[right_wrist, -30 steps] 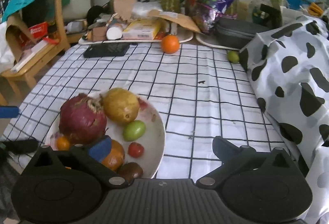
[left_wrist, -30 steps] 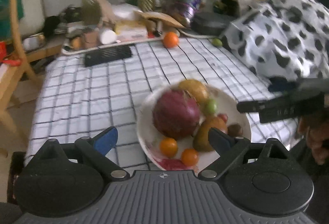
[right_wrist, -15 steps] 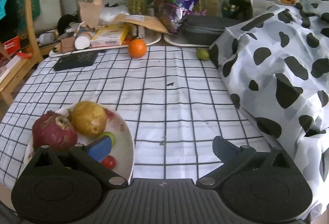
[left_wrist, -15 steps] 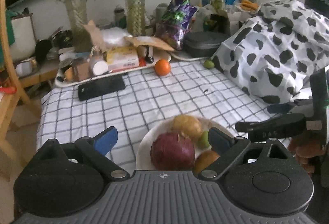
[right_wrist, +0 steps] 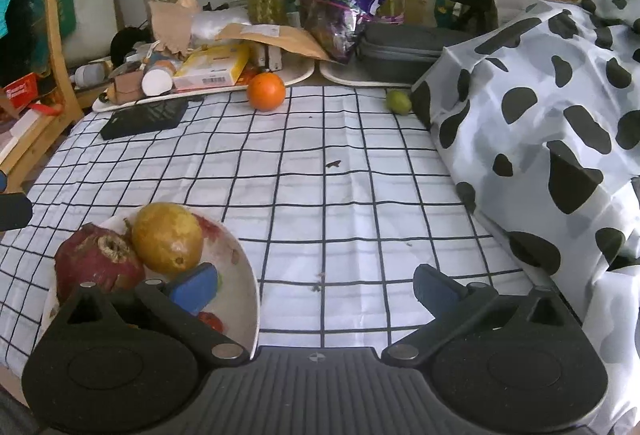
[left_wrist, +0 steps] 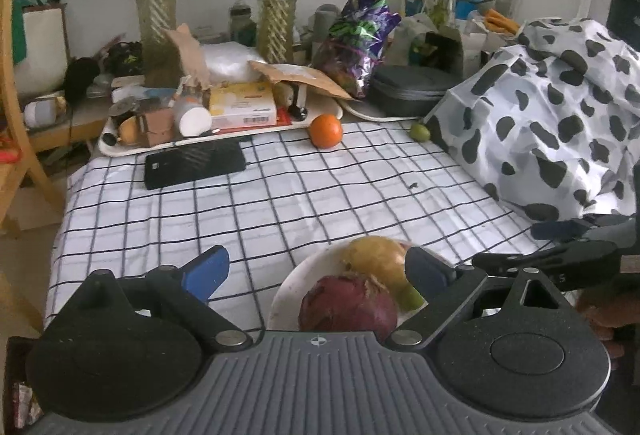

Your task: Organize fruits

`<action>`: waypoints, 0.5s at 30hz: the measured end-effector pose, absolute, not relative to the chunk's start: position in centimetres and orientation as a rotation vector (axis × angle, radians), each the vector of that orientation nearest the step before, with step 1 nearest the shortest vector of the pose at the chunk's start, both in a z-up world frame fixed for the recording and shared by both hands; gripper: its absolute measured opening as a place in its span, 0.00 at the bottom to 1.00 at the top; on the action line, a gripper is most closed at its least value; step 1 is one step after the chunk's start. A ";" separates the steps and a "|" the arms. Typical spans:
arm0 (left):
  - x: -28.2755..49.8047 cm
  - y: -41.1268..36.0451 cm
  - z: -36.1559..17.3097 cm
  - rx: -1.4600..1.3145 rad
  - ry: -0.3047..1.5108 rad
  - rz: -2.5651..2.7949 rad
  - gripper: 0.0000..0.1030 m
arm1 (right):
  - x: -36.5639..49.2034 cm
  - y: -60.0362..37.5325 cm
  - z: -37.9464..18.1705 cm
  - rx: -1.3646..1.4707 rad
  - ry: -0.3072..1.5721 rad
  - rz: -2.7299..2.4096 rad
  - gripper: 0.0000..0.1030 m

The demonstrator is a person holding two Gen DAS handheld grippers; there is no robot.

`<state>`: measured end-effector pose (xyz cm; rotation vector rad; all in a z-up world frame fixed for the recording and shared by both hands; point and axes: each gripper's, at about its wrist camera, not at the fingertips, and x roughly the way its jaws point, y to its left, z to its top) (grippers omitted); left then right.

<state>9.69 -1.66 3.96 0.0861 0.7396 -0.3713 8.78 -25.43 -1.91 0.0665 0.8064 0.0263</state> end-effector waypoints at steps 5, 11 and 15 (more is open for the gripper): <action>8.2 -1.6 3.7 0.135 0.738 -0.316 0.94 | 7.6 -24.7 -1.7 0.063 0.805 0.049 1.00; 5.6 -2.0 3.2 0.206 0.743 -0.272 0.94 | 5.6 -22.6 -1.4 -0.022 0.798 0.076 1.00; 4.2 -1.9 3.0 0.196 0.760 -0.273 0.94 | 4.2 -21.9 -1.4 -0.030 0.812 0.065 1.00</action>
